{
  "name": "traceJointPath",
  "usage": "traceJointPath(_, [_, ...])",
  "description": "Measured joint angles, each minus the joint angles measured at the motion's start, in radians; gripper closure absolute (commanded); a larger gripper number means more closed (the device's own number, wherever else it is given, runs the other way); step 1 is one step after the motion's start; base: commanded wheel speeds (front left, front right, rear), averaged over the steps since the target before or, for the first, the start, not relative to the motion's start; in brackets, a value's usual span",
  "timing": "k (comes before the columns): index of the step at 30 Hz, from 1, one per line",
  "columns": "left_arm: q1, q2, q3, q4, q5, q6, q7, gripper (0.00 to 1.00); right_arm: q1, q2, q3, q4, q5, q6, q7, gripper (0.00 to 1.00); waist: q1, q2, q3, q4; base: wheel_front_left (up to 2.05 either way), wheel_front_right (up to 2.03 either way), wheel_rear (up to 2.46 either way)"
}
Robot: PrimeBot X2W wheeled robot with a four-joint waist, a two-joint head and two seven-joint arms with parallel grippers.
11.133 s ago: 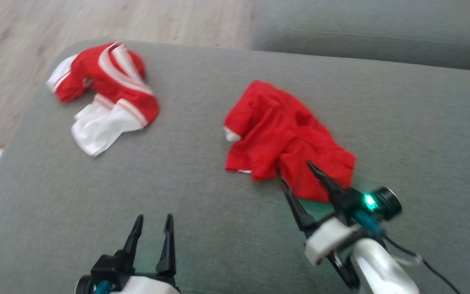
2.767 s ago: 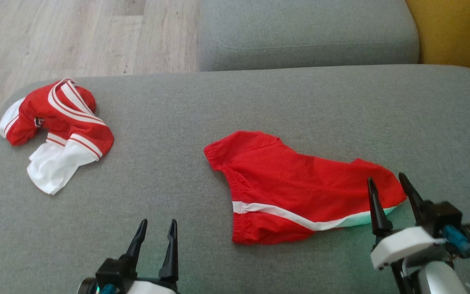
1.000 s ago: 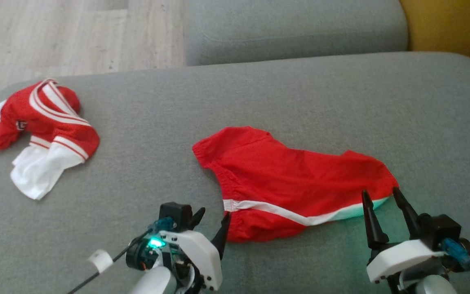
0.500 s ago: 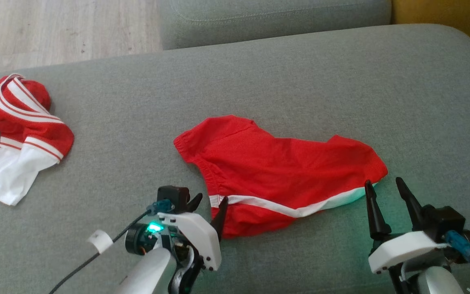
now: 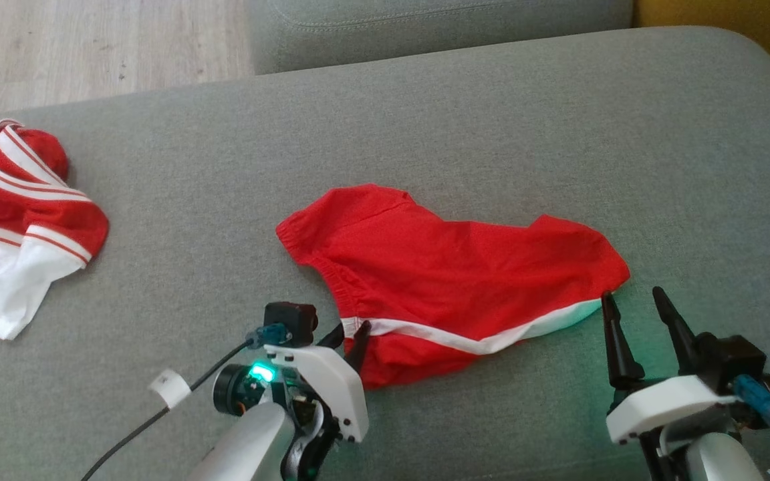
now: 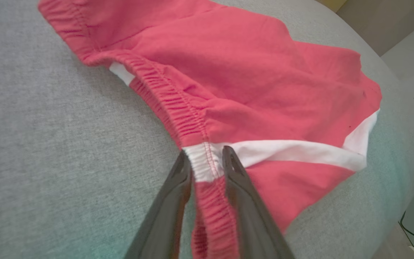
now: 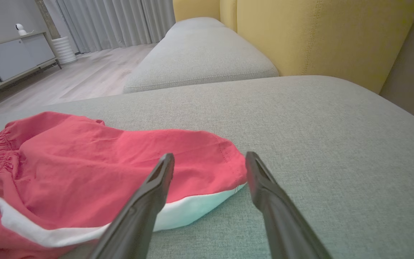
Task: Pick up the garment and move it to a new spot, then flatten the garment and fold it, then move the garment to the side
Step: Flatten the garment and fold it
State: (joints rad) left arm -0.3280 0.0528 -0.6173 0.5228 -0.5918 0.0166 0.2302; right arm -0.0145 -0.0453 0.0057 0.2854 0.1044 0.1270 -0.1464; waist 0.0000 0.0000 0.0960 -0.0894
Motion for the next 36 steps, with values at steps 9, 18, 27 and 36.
traceJointPath(9, [-0.003,-0.001,0.002,-0.021,-0.016,0.016,-0.082,1.0,-0.002,0.0,-0.067,0.03,-0.023,0.0,-0.004,0.0,0.0,0.0,0.001,0.012,0.0,0.0,0.0])
traceJointPath(18, [0.009,0.032,0.068,-0.091,-0.026,0.068,-0.16,1.0,-0.025,0.0,-0.086,0.124,-0.125,0.0,0.016,0.0,0.0,0.0,0.011,0.04,0.0,0.0,0.0])
traceJointPath(27, [0.046,0.044,0.07,-0.135,-0.035,0.08,-0.174,1.0,-0.097,0.0,-0.049,0.29,-0.151,0.0,0.016,0.0,0.0,0.0,0.022,0.065,0.0,0.0,0.0])
traceJointPath(36, [0.076,0.059,0.069,-0.155,-0.036,0.089,-0.18,1.0,-0.158,-0.002,0.013,0.413,-0.158,0.0,-0.012,0.2,0.0,0.0,0.011,0.066,0.0,0.0,0.0])
